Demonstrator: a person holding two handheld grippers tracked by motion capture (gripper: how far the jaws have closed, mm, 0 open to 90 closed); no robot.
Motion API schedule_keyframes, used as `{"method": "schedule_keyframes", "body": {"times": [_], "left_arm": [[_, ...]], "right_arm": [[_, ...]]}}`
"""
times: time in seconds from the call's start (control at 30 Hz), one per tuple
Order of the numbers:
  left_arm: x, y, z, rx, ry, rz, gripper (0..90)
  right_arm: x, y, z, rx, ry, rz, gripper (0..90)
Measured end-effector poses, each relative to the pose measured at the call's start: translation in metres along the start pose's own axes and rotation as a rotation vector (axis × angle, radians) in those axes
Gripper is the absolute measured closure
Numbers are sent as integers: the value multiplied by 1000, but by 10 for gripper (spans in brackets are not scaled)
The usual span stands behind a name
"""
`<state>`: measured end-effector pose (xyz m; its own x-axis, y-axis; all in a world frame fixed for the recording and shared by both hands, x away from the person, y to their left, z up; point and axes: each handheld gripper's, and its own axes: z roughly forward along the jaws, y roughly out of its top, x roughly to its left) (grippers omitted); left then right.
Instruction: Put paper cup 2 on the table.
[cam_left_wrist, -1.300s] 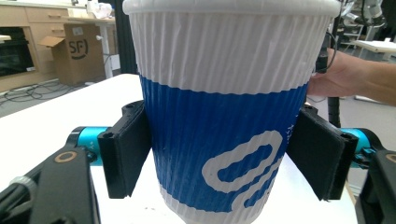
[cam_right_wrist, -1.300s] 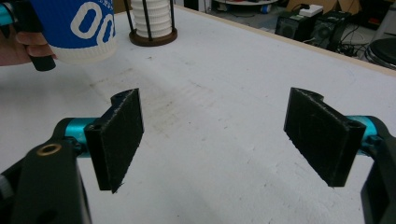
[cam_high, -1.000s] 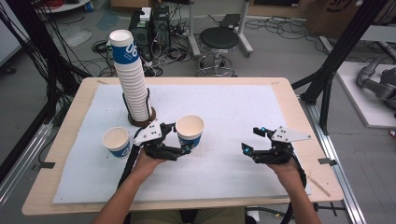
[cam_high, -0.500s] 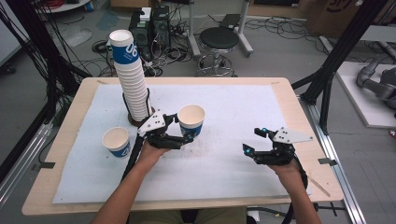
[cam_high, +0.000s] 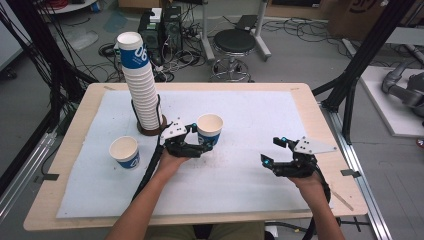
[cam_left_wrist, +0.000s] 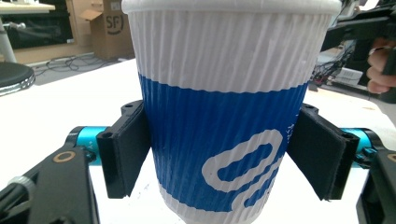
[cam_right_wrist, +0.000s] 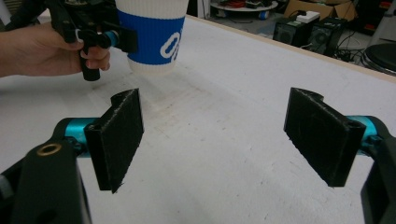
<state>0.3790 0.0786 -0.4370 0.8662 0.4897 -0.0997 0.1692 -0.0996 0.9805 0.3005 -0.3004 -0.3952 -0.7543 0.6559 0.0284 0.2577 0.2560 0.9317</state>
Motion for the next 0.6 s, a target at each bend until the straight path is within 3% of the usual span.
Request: {"method": "schedule_keyframes", "body": {"times": [0.23,0.47,0.6], "left_arm": [[1,-10,12,50,14,-20,248],[1,-12,18,95,36,-14,250],[-2,-11,23,148,70,5,251]], "right_arm": [[0,1,-1,-5,2,1,204],[-1,1,-2,-10,2,-3,204],[0,2,-2,-10,5,-3,204]]}}
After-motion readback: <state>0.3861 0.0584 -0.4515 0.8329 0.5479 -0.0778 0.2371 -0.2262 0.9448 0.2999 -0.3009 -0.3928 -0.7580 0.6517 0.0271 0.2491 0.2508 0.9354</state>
